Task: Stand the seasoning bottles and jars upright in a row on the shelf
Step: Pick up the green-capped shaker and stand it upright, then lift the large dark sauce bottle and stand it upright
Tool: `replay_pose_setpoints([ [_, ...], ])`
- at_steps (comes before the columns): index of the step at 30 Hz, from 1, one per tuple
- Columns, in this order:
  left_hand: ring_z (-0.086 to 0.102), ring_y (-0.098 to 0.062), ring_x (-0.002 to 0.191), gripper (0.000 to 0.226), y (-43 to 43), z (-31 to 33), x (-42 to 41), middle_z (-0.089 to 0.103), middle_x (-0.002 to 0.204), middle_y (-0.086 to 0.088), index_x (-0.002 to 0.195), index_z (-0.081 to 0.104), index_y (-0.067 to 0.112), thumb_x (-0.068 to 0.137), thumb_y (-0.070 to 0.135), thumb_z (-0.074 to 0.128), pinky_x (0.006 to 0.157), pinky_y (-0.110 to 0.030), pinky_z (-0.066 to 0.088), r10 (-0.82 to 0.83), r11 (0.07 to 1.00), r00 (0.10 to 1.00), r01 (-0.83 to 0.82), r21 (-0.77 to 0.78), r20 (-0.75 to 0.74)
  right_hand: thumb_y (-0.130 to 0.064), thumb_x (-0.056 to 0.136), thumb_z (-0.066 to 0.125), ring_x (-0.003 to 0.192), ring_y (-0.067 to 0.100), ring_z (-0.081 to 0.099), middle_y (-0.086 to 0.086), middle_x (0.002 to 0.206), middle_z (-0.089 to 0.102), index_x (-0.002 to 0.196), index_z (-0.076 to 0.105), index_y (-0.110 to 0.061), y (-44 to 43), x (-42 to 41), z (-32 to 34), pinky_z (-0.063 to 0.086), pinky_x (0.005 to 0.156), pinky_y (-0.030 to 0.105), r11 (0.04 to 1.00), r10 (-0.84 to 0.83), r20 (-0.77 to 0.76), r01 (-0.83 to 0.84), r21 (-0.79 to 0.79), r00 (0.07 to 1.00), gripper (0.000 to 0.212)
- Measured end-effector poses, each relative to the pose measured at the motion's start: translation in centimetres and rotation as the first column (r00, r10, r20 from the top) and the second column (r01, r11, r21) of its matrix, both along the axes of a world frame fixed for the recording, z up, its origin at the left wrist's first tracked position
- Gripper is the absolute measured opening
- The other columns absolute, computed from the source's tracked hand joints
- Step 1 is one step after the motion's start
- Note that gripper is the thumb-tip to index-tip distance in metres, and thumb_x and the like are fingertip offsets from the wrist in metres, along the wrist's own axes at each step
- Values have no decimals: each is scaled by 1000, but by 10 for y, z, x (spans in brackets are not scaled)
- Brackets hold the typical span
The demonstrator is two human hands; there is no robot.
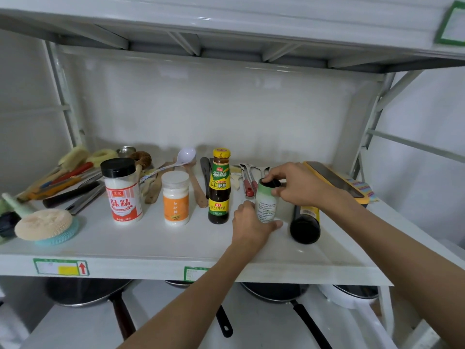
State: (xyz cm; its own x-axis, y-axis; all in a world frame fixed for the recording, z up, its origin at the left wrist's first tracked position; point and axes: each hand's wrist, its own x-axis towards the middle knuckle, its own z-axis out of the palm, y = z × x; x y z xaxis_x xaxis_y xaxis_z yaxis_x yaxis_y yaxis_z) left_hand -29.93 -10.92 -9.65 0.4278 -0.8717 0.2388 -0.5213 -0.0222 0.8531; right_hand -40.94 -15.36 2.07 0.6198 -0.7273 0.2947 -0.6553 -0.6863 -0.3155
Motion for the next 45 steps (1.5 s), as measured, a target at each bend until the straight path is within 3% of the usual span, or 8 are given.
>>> replay_pose_setpoints([
  [8, 53, -26, 112, 59, -3, -5, 5, 56, 117, -9, 125, 57, 9, 77, 34, 80, 96, -42, 47, -11, 999, 1000, 10, -34, -15, -16, 84, 73, 108, 22, 60, 8, 117, 67, 115, 71, -15, -3, 9, -3, 45, 90, 24, 995, -67, -40, 64, -72, 997, 31],
  [13, 56, -17, 103, 54, 0, -4, 10, 60, 124, -8, 127, 48, 8, 82, 18, 76, 85, -25, 44, -98, 995, 983, 96, -25, -157, -28, 86, 69, 92, 27, 57, 8, 95, 55, 102, 65, -11, -5, 11, -8, 38, 72, 28, 984, -92, -116, 72, -166, 989, 24],
  [21, 57, -28, 115, 39, 3, 1, 7, 60, 128, -16, 134, 48, 4, 96, 6, 55, 94, -33, 48, -137, 991, 990, 137, -1, -29, -46, 74, 78, 75, 21, 54, 9, 86, 61, 90, 67, -7, -6, 5, -1, 36, 55, 27, 989, -133, -34, 131, -68, 990, 44],
  [27, 56, -26, 116, 36, 2, 0, 7, 57, 128, -14, 132, 47, 4, 96, 5, 54, 92, -27, 43, -125, 992, 991, 126, 10, -51, -10, 79, 73, 106, 23, 61, 6, 118, 65, 113, 66, -13, -16, 0, 8, 51, 90, 32, 995, -100, -192, 98, -18, 976, 34],
  [35, 55, -24, 117, 40, 2, 1, 8, 56, 131, -14, 134, 46, 4, 95, 5, 56, 90, -24, 41, -125, 992, 988, 124, -9, -89, -15, 84, 71, 104, 26, 60, 11, 122, 59, 119, 63, -16, -17, 1, -3, 40, 79, 23, 991, -128, -132, 121, -57, 983, 36],
  [39, 57, -26, 116, 40, 2, 2, 8, 57, 130, -14, 134, 47, 4, 95, 3, 56, 93, -29, 46, -128, 992, 984, 128, -10, -121, -14, 82, 75, 106, 21, 62, 7, 123, 64, 123, 65, -18, -15, -3, 2, 47, 89, 26, 993, -105, -124, 110, 32, 987, 42],
  [42, 55, -25, 118, 42, 2, 1, 9, 56, 130, -13, 135, 46, 5, 95, 3, 56, 92, -25, 44, -137, 991, 981, 135, -22, -135, -6, 88, 65, 111, 11, 58, -1, 127, 63, 133, 59, -17, -9, -13, 7, 41, 85, 7, 987, -104, -69, 112, 118, 992, 47],
  [45, 52, -22, 120, 43, 8, 3, 10, 56, 130, -9, 135, 46, 8, 94, 3, 57, 97, -27, 42, -108, 990, 981, 91, -107, -159, 2, 91, 46, 123, 24, 56, 13, 132, 60, 130, 58, -6, -16, -25, 1, 42, 95, 23, 960, -224, 38, 213, 180, 974, 41],
])
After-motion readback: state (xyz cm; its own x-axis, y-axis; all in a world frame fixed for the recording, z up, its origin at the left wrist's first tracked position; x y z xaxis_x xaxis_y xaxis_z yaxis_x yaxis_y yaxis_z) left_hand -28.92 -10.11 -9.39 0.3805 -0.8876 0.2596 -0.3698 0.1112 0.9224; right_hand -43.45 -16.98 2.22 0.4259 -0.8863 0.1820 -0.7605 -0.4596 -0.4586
